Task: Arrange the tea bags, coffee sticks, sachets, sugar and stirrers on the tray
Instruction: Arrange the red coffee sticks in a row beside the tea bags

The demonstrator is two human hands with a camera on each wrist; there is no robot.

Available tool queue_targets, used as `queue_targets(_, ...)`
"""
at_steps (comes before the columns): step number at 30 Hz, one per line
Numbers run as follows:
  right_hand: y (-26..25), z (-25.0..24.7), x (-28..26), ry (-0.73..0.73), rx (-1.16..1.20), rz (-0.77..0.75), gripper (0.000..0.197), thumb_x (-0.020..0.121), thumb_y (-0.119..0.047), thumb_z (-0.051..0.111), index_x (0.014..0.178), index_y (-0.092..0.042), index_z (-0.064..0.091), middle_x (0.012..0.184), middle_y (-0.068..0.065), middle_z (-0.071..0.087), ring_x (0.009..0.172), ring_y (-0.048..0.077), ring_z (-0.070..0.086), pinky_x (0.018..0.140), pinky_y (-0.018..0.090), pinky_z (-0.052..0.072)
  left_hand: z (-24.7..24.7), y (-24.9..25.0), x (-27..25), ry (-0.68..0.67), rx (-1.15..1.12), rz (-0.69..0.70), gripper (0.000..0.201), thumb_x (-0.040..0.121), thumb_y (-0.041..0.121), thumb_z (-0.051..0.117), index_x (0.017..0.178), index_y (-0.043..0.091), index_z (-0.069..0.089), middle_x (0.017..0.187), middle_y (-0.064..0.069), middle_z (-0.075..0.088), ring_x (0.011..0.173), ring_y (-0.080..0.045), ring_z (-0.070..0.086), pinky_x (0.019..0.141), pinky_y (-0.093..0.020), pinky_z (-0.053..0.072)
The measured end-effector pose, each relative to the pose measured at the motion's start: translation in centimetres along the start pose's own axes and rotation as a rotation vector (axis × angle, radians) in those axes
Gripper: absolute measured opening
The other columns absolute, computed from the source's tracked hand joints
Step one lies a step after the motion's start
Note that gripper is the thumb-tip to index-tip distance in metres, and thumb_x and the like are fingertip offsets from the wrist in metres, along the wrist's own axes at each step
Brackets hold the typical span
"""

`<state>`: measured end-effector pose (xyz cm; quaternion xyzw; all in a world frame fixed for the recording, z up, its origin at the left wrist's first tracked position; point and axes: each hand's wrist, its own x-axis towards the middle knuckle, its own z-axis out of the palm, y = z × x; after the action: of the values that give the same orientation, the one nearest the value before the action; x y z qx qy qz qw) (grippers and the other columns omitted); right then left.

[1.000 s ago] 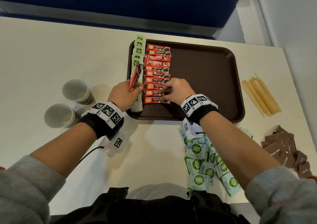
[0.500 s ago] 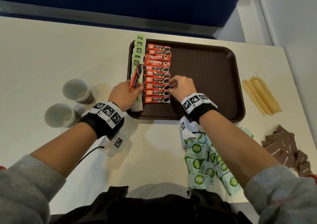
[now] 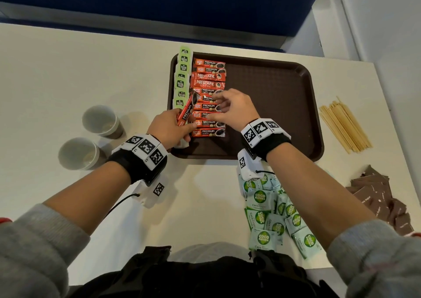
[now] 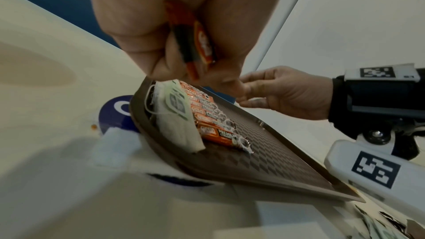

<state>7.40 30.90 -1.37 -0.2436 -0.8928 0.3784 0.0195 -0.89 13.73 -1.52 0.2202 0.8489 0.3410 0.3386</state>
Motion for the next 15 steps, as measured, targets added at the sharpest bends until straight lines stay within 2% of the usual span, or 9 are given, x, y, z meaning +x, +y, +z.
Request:
queue_targets(2, -0.9, -0.4, -0.1, -0.041, 0.065, -0.057, 0.064, 0.065, -0.033, 0.084, 0.122, -0.017, 0.059, 0.104, -0.005, 0.056, 0.092, 0.008, 0.057, 0.081, 0.019, 0.052, 0.0, 0.1, 0.0, -0.015, 0.003, -0.005, 0.022, 0.088, 0.035, 0.065, 0.104, 0.021, 0.059, 0.067, 0.003, 0.068, 0.054, -0.005, 0.061, 0.047, -0.014, 0.049)
queue_targets(4, -1.6, -0.6, -0.1, -0.058, 0.11, -0.102, 0.064, 0.064, -0.032, 0.084, 0.122, -0.02, 0.059, 0.104, -0.005, 0.057, 0.091, 0.01, 0.057, 0.08, 0.022, 0.053, 0.0, 0.1, -0.1, -0.03, 0.005, -0.016, 0.027, 0.086, 0.035, 0.068, 0.105, 0.018, 0.06, 0.07, 0.002, 0.069, 0.058, -0.007, 0.064, 0.057, -0.02, 0.053)
queue_targets(5, -1.9, -0.7, -0.2, -0.067, 0.122, -0.118, 0.06, 0.065, -0.032, 0.084, 0.12, -0.022, 0.061, 0.103, -0.006, 0.058, 0.09, 0.01, 0.057, 0.079, 0.024, 0.054, 0.1, 0.1, -0.1, -0.038, 0.008, -0.015, 0.029, 0.084, 0.035, 0.07, 0.105, 0.017, 0.06, 0.071, 0.003, 0.069, 0.057, -0.006, 0.065, 0.058, -0.021, 0.053)
queue_targets(8, -2.3, -0.6, -0.1, -0.111, 0.11, -0.155, 0.041, 0.071, -0.028, 0.08, 0.109, -0.023, 0.066, 0.092, -0.01, 0.06, 0.08, 0.004, 0.055, 0.074, 0.018, 0.051, 0.2, 0.2, -0.2, -0.068, 0.019, -0.007, 0.03, 0.081, 0.035, 0.073, 0.103, 0.02, 0.059, 0.074, 0.008, 0.065, 0.05, 0.0, 0.061, 0.043, -0.009, 0.044)
queue_targets(10, -2.2, -0.5, -0.1, -0.123, 0.12, -0.15, 0.026, 0.073, -0.023, 0.079, 0.095, -0.019, 0.068, 0.081, -0.008, 0.061, 0.072, 0.003, 0.053, 0.069, 0.014, 0.047, 0.2, 0.2, -0.3, -0.065, 0.082, 0.013, 0.034, 0.081, 0.04, 0.072, 0.105, 0.02, 0.058, 0.081, 0.007, 0.063, 0.061, -0.003, 0.059, 0.048, -0.008, 0.042)
queue_targets(12, -2.0, -0.5, -0.1, -0.118, 0.117, -0.136, 0.019, 0.073, -0.019, 0.079, 0.085, -0.015, 0.066, 0.076, -0.008, 0.061, 0.07, 0.005, 0.054, 0.066, 0.014, 0.047, 0.1, 0.1, -0.4, -0.034, 0.123, 0.041, 0.041, 0.08, 0.045, 0.07, 0.108, 0.018, 0.059, 0.093, 0.002, 0.064, 0.077, -0.013, 0.059, 0.064, -0.019, 0.044)
queue_targets(13, -1.7, -0.5, -0.2, -0.117, 0.107, -0.128, 0.018, 0.073, -0.019, 0.079, 0.084, -0.014, 0.065, 0.076, -0.007, 0.061, 0.07, 0.005, 0.054, 0.066, 0.014, 0.047, 0.1, 0.0, -0.4, -0.014, 0.11, 0.049, 0.042, 0.081, 0.047, 0.07, 0.109, 0.018, 0.06, 0.096, 0.002, 0.064, 0.082, -0.014, 0.058, 0.068, -0.022, 0.043)
queue_targets(15, -1.1, -0.7, -0.3, -0.105, 0.082, -0.108, 0.019, 0.073, -0.02, 0.079, 0.085, -0.012, 0.065, 0.078, -0.004, 0.061, 0.068, 0.003, 0.053, 0.063, 0.01, 0.045, -0.1, -0.3, -0.4, 0.031, 0.037, 0.06, 0.038, 0.081, 0.046, 0.07, 0.107, 0.02, 0.061, 0.098, 0.004, 0.063, 0.087, -0.012, 0.058, 0.066, -0.018, 0.042)
